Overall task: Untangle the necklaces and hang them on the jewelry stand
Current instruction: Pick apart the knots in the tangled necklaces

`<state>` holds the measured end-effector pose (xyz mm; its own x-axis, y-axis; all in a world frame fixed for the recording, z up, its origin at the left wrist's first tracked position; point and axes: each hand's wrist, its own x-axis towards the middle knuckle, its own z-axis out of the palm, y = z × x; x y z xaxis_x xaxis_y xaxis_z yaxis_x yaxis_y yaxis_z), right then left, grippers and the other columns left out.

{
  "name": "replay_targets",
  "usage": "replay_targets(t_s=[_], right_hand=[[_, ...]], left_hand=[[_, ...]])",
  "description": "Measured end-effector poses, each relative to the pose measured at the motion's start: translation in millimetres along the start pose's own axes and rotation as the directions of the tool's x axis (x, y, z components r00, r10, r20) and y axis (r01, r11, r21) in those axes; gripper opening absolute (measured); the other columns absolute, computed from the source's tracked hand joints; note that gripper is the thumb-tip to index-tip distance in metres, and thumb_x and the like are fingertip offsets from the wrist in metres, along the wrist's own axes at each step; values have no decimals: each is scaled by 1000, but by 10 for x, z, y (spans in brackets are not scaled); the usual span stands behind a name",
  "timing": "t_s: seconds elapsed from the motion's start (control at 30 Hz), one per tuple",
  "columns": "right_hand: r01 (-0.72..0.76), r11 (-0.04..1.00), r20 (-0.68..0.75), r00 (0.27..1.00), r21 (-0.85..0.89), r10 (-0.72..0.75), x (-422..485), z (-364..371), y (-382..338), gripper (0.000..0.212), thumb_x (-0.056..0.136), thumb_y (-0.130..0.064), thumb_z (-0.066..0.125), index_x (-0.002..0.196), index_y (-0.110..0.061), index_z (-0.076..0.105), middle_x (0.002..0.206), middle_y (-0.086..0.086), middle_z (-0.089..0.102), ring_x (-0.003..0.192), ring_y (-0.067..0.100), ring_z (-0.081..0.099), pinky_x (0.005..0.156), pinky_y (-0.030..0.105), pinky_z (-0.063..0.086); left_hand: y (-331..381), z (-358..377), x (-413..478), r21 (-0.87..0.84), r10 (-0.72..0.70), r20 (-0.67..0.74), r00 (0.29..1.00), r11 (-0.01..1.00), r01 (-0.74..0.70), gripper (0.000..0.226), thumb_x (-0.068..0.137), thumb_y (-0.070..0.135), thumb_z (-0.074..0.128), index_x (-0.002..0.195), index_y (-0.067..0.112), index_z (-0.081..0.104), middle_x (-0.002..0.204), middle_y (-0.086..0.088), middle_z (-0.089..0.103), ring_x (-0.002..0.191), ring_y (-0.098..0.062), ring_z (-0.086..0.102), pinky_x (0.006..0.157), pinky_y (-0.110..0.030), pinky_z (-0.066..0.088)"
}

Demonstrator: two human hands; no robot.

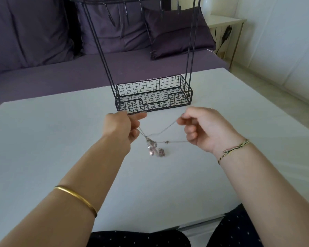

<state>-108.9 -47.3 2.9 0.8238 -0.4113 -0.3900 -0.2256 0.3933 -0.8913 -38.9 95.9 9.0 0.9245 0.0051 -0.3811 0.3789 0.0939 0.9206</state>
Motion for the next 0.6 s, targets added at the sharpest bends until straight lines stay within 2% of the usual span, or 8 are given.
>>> replay_targets(t_s=[0.07,0.13,0.2,0.27,0.33,0.43,0.5,0.6], right_hand=[[47,977,-13,999,-209,-50,0,4,25,18,84,-1,55,72,-12,47,59,7,59,31,8,30,36,13,26],[109,902,22,994,-417,-109,-18,2,41,15,83,-4,63,76,-13,53,58,4,56,33,9,29,37,15,26],[172,794,79,985,-584,-155,-29,-4,63,7,80,-12,70,78,-12,63,55,-3,48,38,10,32,39,18,28],[227,726,117,973,-649,-200,-24,-4,88,5,80,-14,71,77,-10,69,47,-9,43,38,7,35,40,19,30],[258,714,110,963,-651,-248,-9,1,97,10,81,-16,68,72,-13,70,46,-7,39,40,9,33,39,19,28],[261,805,42,958,-532,-283,11,2,83,16,84,-14,61,70,-14,68,43,-7,34,34,9,25,36,16,21],[272,852,28,956,-448,-291,13,9,77,16,86,-13,57,73,-13,66,47,-4,39,30,5,23,34,14,19],[296,878,11,949,-375,-315,18,19,68,17,89,-14,55,74,-12,63,60,4,50,29,3,28,34,14,20]], left_hand=[[20,-9,15,-28,39,-52,998,999,-40,21,99,7,30,103,13,49,81,-7,66,53,-10,43,38,-18,36],[46,-25,34,-54,77,-81,994,995,-81,23,100,10,31,88,17,49,80,-3,59,54,-9,46,46,-20,41],[60,-39,51,-61,114,-84,990,991,-119,23,101,11,30,88,18,48,81,-2,58,53,-8,46,55,-22,45],[57,-49,56,-76,126,-73,989,988,-132,21,100,10,29,96,15,49,82,-3,59,51,-8,45,62,-24,50],[54,-50,50,-96,132,-58,990,986,-137,20,100,8,29,100,11,48,80,-4,58,49,-8,42,58,-25,53],[55,-35,17,-28,113,-11,994,993,-113,20,98,5,34,87,11,50,75,-5,55,45,-8,37,47,-22,48],[40,-21,-7,71,74,50,996,994,-78,20,96,5,40,81,11,51,71,-4,52,43,-8,34,44,-21,43],[-9,-22,-29,356,34,181,983,929,-98,12,91,8,51,81,12,58,75,-3,54,49,-10,34,40,-18,35]])
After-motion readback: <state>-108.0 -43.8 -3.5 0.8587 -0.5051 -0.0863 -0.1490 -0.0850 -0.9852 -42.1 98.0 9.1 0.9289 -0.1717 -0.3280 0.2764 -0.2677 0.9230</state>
